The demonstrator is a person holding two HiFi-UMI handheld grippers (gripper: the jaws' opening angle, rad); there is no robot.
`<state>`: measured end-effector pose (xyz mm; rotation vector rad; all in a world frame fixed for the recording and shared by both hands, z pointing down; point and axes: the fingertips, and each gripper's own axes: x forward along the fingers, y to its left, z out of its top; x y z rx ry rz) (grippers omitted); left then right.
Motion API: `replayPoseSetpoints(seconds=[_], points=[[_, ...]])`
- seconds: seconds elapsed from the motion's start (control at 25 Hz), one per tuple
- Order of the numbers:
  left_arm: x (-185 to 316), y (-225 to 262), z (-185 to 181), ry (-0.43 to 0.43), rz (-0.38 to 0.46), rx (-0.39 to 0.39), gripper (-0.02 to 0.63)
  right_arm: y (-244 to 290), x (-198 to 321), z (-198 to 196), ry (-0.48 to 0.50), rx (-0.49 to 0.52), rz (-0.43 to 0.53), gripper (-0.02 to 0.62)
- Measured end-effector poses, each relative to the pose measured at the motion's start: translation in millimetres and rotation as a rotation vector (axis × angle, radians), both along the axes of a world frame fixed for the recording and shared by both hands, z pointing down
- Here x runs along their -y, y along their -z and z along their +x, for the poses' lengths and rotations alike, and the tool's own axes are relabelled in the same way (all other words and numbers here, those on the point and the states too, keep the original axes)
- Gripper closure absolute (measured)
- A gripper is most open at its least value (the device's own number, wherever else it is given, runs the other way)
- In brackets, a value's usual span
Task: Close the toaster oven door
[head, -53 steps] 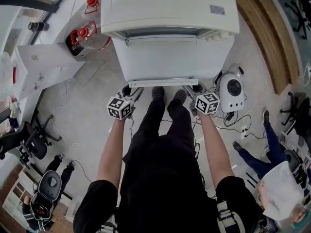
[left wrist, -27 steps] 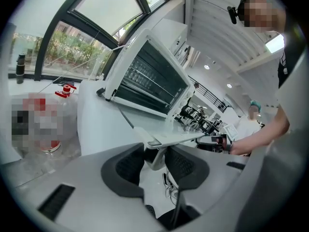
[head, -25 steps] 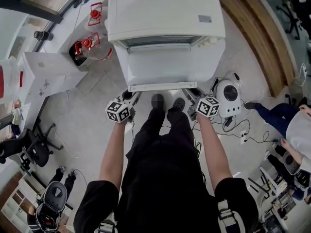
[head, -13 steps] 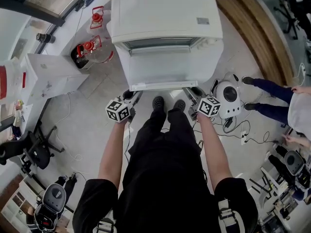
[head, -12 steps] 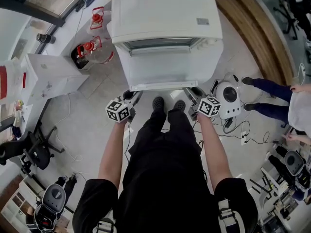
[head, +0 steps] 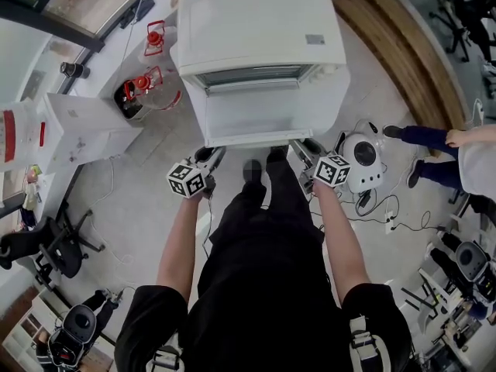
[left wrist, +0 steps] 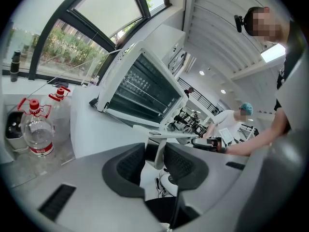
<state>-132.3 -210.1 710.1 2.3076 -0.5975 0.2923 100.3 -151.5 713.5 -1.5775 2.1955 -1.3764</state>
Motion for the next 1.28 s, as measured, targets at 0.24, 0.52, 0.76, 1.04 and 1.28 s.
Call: replayPoseSetpoints(seconds=[0.24,0.52,0.76,1.04,1.28], points=[[0,7,4,-0.025,0.006,0.073,0.474,7,0,2,0.005,-0.006,-0.012,0.426],[12,29,5,0.029,-0.009,0.027,0.479,30,11,6,0.032,-0.005,0.016,0.425],[19,38,10,0.032,-0.012,0.010,0.479,39,17,11,0.036,0.013,0.031,0.425],[29,57,13,0.072,-0.013,-0.054,0.479,59,28,17,0.042,0.054,0.061,0.426],[41,75,12,0.120,0.003,-0.132,0.477,77,40,18,0.033,0.082,0.097,0.425]])
